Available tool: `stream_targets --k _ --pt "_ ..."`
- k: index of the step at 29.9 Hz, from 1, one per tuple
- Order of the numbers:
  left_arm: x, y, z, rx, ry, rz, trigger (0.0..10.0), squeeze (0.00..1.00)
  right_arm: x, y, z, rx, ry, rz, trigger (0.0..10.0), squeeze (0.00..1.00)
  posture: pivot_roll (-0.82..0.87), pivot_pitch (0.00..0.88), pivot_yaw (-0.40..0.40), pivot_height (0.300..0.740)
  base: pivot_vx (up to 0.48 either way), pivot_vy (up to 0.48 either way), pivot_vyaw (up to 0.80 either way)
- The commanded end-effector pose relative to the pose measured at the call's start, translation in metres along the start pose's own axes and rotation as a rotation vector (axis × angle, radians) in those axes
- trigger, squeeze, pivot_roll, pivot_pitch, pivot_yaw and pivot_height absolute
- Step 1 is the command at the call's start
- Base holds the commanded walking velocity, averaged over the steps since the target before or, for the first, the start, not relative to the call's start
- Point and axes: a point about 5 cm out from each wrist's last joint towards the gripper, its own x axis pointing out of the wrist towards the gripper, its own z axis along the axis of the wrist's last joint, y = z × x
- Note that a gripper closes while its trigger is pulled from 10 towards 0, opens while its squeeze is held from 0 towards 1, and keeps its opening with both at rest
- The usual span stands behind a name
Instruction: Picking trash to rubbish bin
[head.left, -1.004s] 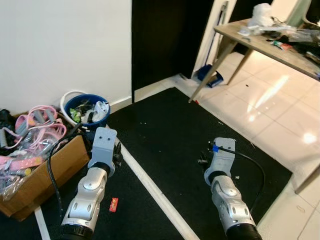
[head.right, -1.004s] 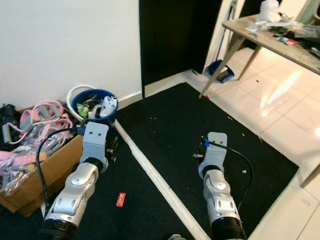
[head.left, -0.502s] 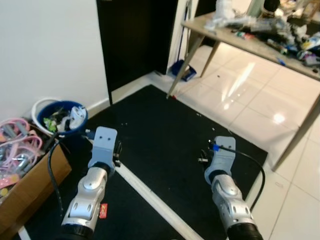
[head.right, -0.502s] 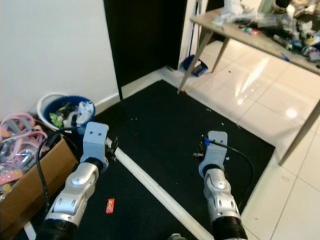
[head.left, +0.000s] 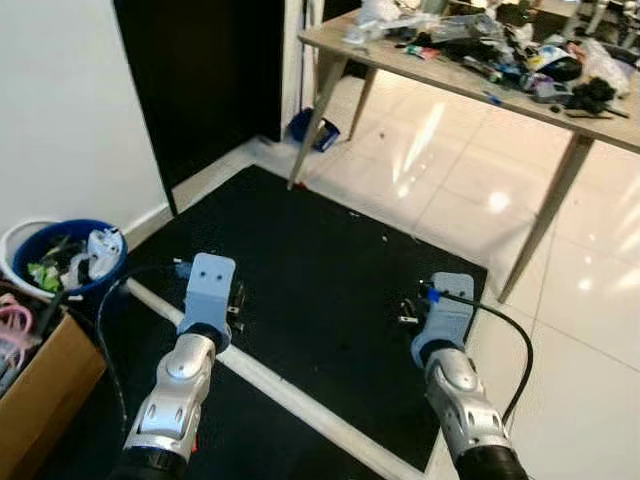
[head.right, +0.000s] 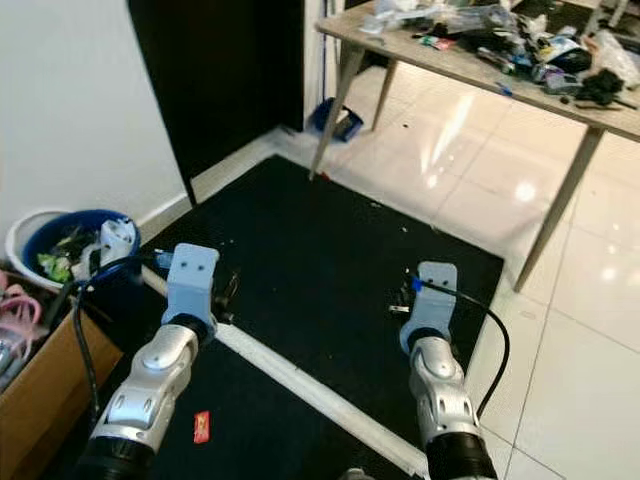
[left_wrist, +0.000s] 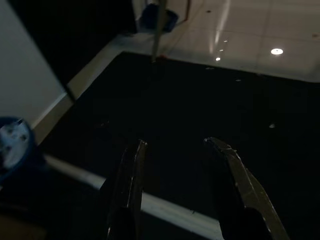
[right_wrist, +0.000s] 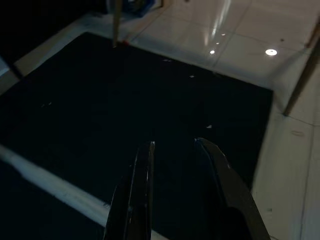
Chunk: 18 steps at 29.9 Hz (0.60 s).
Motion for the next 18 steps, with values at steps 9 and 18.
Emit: stream_targets --k 9,18 --pt "-0.0002 -0.0053 -0.0017 -0.008 0.011 -0.02 10.0 0.0 -0.0014 -0.0037 -0.0047 -0.005 0.025 -0.014 10.0 0.0 -0.01 0.131 -0.036 0.74 0.0 0.0 -0.31" --pt "0.0009 -0.0059 -0.0002 -0.014 0.001 -0.027 10.0 0.0 -0.0006 -0.003 -0.0035 -0.005 0.023 -0.01 10.0 0.0 -0.01 0.13 -0.042 0.74 0.0 0.0 0.0"
